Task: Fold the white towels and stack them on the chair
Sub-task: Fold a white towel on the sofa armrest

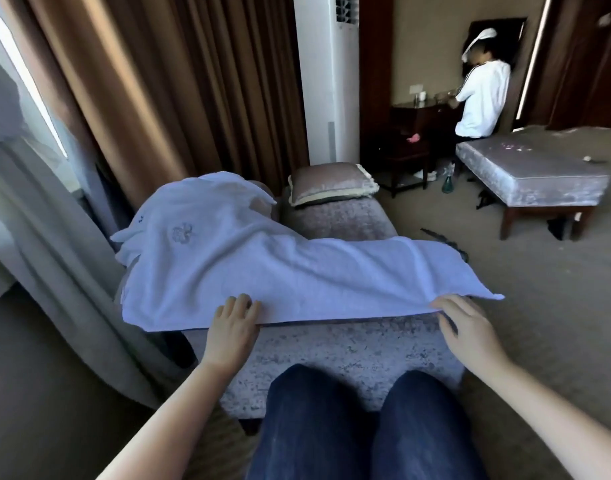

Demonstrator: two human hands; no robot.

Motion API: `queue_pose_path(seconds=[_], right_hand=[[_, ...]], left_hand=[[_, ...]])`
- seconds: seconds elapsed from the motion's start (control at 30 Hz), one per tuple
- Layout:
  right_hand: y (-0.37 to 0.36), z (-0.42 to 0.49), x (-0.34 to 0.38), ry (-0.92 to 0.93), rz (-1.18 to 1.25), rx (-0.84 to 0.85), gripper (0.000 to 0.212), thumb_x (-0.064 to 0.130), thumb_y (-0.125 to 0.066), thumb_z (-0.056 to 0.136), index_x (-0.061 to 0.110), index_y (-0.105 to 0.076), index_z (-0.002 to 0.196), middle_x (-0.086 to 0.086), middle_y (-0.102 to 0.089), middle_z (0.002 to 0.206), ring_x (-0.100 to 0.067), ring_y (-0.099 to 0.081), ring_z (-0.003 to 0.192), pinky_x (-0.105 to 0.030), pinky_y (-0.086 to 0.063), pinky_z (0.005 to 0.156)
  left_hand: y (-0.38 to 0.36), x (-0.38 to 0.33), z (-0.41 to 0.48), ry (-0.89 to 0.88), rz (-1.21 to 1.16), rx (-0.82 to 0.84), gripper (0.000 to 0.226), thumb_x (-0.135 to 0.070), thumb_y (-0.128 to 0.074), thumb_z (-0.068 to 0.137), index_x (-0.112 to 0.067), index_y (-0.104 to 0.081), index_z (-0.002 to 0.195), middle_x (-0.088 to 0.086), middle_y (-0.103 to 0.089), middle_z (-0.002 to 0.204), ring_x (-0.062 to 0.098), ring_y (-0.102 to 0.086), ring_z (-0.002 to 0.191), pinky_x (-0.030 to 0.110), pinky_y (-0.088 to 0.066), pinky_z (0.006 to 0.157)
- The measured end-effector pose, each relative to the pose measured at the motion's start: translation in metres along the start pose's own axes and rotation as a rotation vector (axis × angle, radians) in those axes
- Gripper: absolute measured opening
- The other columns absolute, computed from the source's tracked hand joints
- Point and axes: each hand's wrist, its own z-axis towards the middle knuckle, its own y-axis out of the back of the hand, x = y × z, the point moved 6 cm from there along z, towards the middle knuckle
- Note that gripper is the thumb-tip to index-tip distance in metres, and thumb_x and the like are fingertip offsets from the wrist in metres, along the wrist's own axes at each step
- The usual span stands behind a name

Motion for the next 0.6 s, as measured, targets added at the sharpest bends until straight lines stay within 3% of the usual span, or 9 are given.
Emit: queue_pose_path(seconds=[0.13,0.2,0.27,0.4,0.47,0.53,0.6], right_hand=[[0.008,0.002,-0.024,-0.035,-0.057,-0.027,0.033,0.011,-0.041,0.090,0.003,-0.067,0.108,-0.005,-0.063,0.111,-0.026,-0.060,0.097,-0.029,-0.043,0.088],[0.017,0.006,-0.039,-0.113,-0.070,-0.059,0.026,-0.002,-0.050,0.088,-0.001,-0.066,0.108,-0.012,-0.063,0.113,-0.023,-0.056,0.100,-0.027,-0.040,0.089],[0.021,0.012,-0.054,-0.185,-0.046,-0.046,0.033,-0.018,-0.063,0.077,-0.003,-0.067,0.106,-0.016,-0.063,0.112,-0.021,-0.055,0.096,-0.021,-0.039,0.086],[0.026,0.023,-0.073,-0.227,-0.083,-0.024,0.047,-0.022,-0.070,0.060,0.004,-0.071,0.099,-0.011,-0.065,0.101,-0.021,-0.049,0.089,-0.024,-0.038,0.071],[0.029,0.029,-0.083,-0.221,-0.080,-0.014,0.047,-0.023,-0.071,0.053,0.007,-0.074,0.090,-0.009,-0.066,0.096,-0.019,-0.043,0.085,-0.025,-0.036,0.069],[0.026,0.032,-0.089,-0.154,-0.031,0.039,0.044,-0.025,-0.072,0.051,0.007,-0.074,0.082,-0.010,-0.069,0.102,-0.020,-0.045,0.092,-0.023,-0.036,0.077],[0.021,0.030,-0.090,-0.062,0.025,0.141,0.044,-0.029,-0.067,0.055,0.006,-0.072,0.082,-0.007,-0.065,0.116,-0.019,-0.046,0.110,-0.026,-0.038,0.090]], left_hand=[[-0.006,-0.034,0.023,-0.018,-0.095,-0.056,0.047,0.003,-0.078,0.045,-0.009,-0.065,0.088,0.007,-0.060,0.101,0.024,-0.044,0.083,0.035,-0.042,0.062],[-0.007,-0.044,0.031,-0.048,-0.139,-0.102,0.040,0.001,-0.065,0.056,-0.011,-0.061,0.094,0.005,-0.060,0.103,0.024,-0.048,0.085,0.034,-0.039,0.068],[-0.008,-0.052,0.037,-0.083,-0.188,-0.134,0.037,0.001,-0.050,0.064,-0.012,-0.059,0.097,0.003,-0.061,0.100,0.023,-0.050,0.084,0.032,-0.036,0.071],[-0.011,-0.066,0.053,-0.110,-0.253,-0.091,0.036,0.003,-0.054,0.065,-0.011,-0.065,0.096,0.002,-0.064,0.090,0.025,-0.057,0.077,0.034,-0.048,0.065],[-0.010,-0.074,0.058,-0.090,-0.273,-0.059,0.037,0.006,-0.066,0.061,-0.012,-0.066,0.093,0.001,-0.065,0.084,0.026,-0.058,0.072,0.035,-0.048,0.060],[-0.010,-0.076,0.060,-0.059,-0.281,-0.037,0.044,0.011,-0.076,0.051,-0.011,-0.067,0.088,0.000,-0.065,0.079,0.025,-0.058,0.068,0.034,-0.047,0.057],[-0.009,-0.075,0.058,-0.053,-0.274,-0.019,0.045,0.014,-0.078,0.047,-0.011,-0.067,0.082,-0.001,-0.062,0.073,0.024,-0.056,0.062,0.031,-0.043,0.055]])
